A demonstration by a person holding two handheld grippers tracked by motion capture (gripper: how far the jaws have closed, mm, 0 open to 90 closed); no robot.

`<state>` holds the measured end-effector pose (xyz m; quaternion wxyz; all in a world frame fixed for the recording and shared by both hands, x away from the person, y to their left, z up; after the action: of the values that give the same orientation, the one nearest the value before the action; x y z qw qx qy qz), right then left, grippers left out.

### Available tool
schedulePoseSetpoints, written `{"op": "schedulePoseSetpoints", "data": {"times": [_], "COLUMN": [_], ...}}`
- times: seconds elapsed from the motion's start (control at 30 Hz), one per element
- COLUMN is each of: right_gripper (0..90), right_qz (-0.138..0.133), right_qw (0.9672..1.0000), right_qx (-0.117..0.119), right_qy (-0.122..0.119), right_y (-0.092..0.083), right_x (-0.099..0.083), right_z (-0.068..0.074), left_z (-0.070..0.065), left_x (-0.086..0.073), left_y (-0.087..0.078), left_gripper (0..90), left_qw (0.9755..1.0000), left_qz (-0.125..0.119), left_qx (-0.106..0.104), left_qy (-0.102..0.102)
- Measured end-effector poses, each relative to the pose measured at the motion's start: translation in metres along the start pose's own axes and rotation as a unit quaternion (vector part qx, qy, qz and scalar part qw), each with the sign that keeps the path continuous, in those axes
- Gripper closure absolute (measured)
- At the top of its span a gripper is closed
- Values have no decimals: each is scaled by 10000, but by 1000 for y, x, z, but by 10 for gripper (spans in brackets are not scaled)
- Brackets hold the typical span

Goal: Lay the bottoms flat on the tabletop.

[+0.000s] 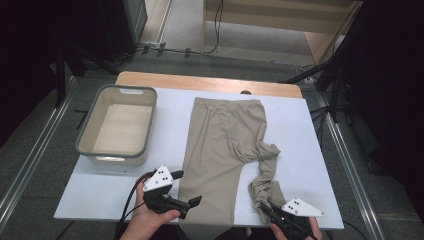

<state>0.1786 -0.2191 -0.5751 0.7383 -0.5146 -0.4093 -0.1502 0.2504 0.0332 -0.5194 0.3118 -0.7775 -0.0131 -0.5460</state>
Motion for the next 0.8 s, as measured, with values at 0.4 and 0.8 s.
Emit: {"op": "schedulePoseSetpoints", "data": {"times": [0.4, 0.8], "right_gripper": [500, 447], "right_qz": [-272, -136], "right_qw": [9986, 9994], "right_qx": [393, -25], "right_qy": [220, 318], "right_y": [-34, 7], "right_x": [-12, 7], "right_z": [5, -22], "left_z": [-23, -49], "left_x": [16, 27], "left_y": [23, 56], "left_gripper": [4, 4], "left_qw": [9994, 9978], "left_qz": [102, 279], "left_qx": [-153, -384], "left_qy": [281, 458]}}
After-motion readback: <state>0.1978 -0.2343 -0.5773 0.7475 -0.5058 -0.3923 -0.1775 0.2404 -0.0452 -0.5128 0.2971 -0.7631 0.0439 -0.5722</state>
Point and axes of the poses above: each handheld gripper's, and its own axes: y roughly forward along the jaws, x roughly out of its top, z roughly to its left, the point moved 9 cm from there along y, roughly forward along the jaws, and after that the axes turned 1 degree about y, right-handed, at the moved point
